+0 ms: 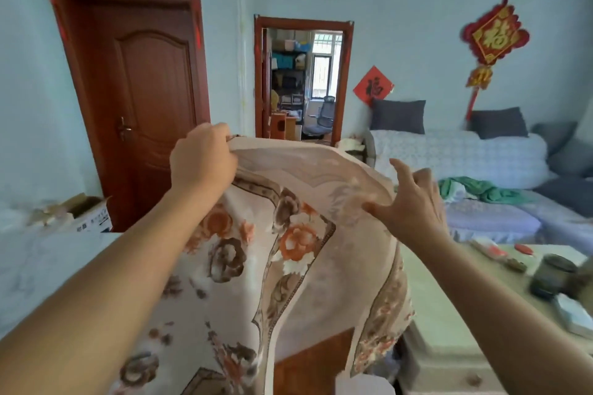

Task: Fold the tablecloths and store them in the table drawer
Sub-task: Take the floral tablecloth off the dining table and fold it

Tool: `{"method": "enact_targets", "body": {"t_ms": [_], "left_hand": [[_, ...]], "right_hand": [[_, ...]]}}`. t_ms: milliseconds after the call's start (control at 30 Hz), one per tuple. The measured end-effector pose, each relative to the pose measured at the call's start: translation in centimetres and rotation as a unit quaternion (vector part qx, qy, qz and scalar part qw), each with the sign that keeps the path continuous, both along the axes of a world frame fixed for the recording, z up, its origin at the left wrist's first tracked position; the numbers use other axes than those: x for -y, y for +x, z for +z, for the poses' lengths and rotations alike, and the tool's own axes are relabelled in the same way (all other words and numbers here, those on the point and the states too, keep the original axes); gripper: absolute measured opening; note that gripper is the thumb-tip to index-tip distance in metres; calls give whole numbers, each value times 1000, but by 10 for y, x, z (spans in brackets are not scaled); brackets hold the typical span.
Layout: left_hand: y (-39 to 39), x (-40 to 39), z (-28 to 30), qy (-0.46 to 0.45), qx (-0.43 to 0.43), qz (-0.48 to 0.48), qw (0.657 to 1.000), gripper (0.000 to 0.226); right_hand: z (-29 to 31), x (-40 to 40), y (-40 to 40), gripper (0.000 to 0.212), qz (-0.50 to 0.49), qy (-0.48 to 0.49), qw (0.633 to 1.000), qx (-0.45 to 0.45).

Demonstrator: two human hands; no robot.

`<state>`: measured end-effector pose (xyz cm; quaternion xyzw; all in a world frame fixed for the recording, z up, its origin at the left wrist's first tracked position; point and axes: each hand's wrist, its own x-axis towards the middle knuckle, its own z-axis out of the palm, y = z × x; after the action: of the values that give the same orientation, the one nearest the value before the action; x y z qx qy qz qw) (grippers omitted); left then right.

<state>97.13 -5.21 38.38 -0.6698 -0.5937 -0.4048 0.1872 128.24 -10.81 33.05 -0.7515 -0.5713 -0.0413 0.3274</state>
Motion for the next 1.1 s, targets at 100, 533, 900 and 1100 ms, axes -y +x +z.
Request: {"method": "enact_targets", "body": {"t_ms": [100,533,900,1100], "left_hand": [[49,-12,9,-14,7,-37,999,7],[171,-114,49,26,106,-147,983,24],[318,-191,31,-86,-88,-25,992,17],[429,-190,12,-213,-125,85,965,34]], "right_hand": [[-50,-6,45,103,-48,-101,994,-10],[-89,-25,227,24,-241,5,964,-116],[18,-15,382,17,-232,229,940,-102],[15,2,506,21,-152,159,971,-90]]}}
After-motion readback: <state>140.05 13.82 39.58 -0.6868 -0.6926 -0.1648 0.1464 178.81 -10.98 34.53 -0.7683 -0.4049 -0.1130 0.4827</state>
